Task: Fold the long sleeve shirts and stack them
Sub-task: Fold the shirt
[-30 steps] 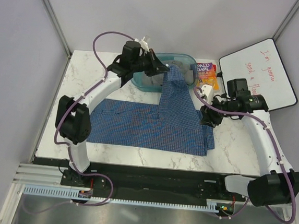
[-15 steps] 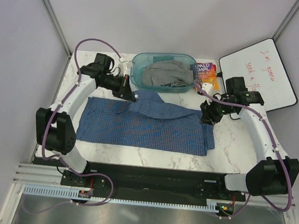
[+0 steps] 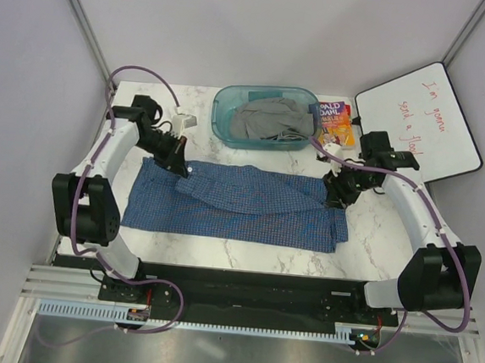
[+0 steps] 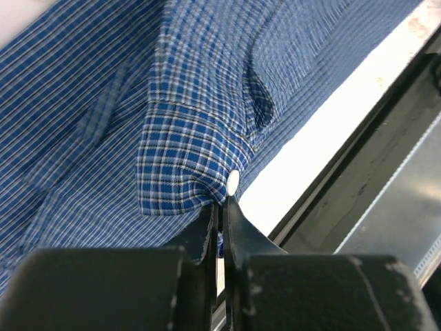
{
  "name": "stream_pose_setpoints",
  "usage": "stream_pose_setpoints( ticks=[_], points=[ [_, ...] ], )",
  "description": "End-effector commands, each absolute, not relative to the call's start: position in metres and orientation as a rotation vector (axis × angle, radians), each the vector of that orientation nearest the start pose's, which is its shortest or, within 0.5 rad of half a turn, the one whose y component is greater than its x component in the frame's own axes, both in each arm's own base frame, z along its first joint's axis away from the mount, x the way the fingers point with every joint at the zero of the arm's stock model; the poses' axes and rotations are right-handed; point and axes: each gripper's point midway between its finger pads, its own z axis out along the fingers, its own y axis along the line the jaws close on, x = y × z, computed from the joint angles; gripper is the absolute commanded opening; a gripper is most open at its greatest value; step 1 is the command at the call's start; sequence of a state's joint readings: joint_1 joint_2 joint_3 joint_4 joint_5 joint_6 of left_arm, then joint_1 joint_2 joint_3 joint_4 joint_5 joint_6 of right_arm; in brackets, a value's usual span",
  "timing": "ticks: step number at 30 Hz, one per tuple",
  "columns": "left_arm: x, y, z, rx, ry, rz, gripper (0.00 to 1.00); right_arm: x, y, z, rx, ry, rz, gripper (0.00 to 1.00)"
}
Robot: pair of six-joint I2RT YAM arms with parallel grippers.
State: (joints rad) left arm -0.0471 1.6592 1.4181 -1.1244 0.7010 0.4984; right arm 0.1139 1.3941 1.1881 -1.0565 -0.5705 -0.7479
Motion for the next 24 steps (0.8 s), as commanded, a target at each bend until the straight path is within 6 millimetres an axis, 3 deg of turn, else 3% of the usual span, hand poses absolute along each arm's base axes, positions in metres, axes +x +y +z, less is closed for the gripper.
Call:
stream_pose_setpoints(
  ticks=[1, 14, 17, 19, 20, 21, 22, 23, 24],
  points=[
    [0.307, -0.073, 0.149, 0.84, 2.544, -0.762, 0.06, 0.265, 0.101, 0.142, -1.209, 2.316, 0.581, 0.44],
    [0.319, -0.03, 0.113, 0.756, 2.621, -0.654, 0.11, 0.261, 0.115, 0.13, -1.245, 2.323, 0.588, 0.44],
    [0.319, -0.024, 0.102, 0.727, 2.646, -0.625, 0.22, 0.261, 0.126, 0.129, -1.261, 2.311, 0.6, 0.44],
    [0.323, -0.015, 0.097, 0.691, 2.648, -0.58, 0.34, 0.262, 0.136, 0.129, -1.283, 2.3, 0.602, 0.44],
    [0.324, -0.013, 0.098, 0.666, 2.646, -0.576, 0.47, 0.262, 0.139, 0.13, -1.287, 2.294, 0.601, 0.44],
    [0.325, -0.011, 0.1, 0.653, 2.637, -0.58, 0.52, 0.264, 0.146, 0.132, -1.307, 2.277, 0.599, 0.44],
    [0.326, -0.008, 0.107, 0.62, 2.608, -0.6, 0.67, 0.265, 0.148, 0.132, -1.313, 2.272, 0.588, 0.44],
    [0.327, -0.007, 0.118, 0.618, 2.567, -0.597, 0.94, 0.267, 0.152, 0.133, -1.301, 2.274, 0.591, 0.44],
    [0.326, -0.008, 0.126, 0.623, 2.532, -0.602, 0.98, 0.271, 0.159, 0.135, -1.311, 2.255, 0.592, 0.44]
  ],
)
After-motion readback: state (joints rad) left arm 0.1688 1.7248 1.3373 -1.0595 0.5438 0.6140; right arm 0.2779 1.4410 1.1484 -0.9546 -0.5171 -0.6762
